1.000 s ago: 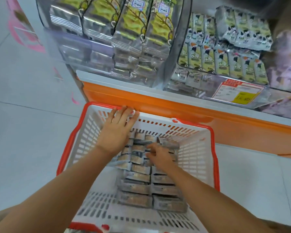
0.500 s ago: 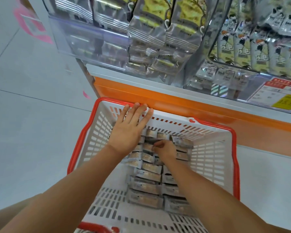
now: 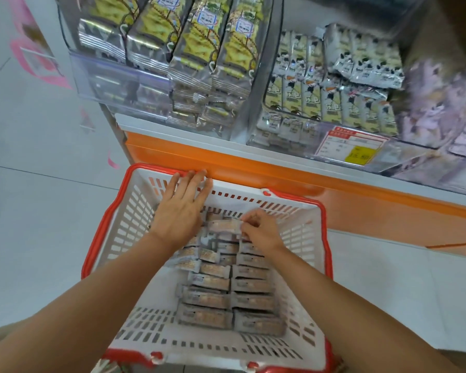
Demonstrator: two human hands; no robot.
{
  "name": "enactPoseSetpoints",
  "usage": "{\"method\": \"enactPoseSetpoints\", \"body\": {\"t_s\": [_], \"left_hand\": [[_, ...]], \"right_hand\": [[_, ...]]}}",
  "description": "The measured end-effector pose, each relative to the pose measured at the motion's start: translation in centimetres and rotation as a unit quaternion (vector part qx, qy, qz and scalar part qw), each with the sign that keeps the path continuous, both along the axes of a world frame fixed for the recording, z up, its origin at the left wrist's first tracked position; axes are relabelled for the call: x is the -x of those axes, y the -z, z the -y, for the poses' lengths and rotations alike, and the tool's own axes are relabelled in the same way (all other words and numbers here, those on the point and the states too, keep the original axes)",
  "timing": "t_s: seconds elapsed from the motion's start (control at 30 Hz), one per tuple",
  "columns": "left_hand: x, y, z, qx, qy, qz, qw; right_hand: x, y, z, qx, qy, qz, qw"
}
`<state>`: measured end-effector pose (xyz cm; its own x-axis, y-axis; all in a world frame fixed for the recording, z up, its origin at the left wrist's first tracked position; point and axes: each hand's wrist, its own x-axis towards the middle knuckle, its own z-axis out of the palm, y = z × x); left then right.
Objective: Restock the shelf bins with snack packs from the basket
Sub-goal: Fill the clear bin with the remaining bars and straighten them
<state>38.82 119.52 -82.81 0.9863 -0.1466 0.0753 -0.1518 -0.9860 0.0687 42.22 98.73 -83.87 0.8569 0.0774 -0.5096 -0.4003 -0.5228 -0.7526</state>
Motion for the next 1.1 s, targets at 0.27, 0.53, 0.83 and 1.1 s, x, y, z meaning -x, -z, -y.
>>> {"method": "enactPoseSetpoints", "body": {"t_s": [0.27,0.53,0.83,1.1], "left_hand": [[0.8,-4.6,4.2,0.190,0.121,-0.042,0.973],[1.3,-9.0,6.2,0.415,0.034,-0.122,0.901],[2.7,-14.6,7.9,0.618,0.020,-0.163,0.769],[0.6,-16.3,5.3,0.258,0.025,0.253,0.932]], "right_hand": [[0.6,-9.1,3.5,-0.133,0.023,0.054,0.989],[2.2,-14.2,5.6,-0.211,-0.014,0.144,0.967],[4.9,-16.3,6.2,-0.117,-0.108,0.248,0.955],[3.1,-22.0,6.5,-0.086,-0.039,0.377,0.921]]}}
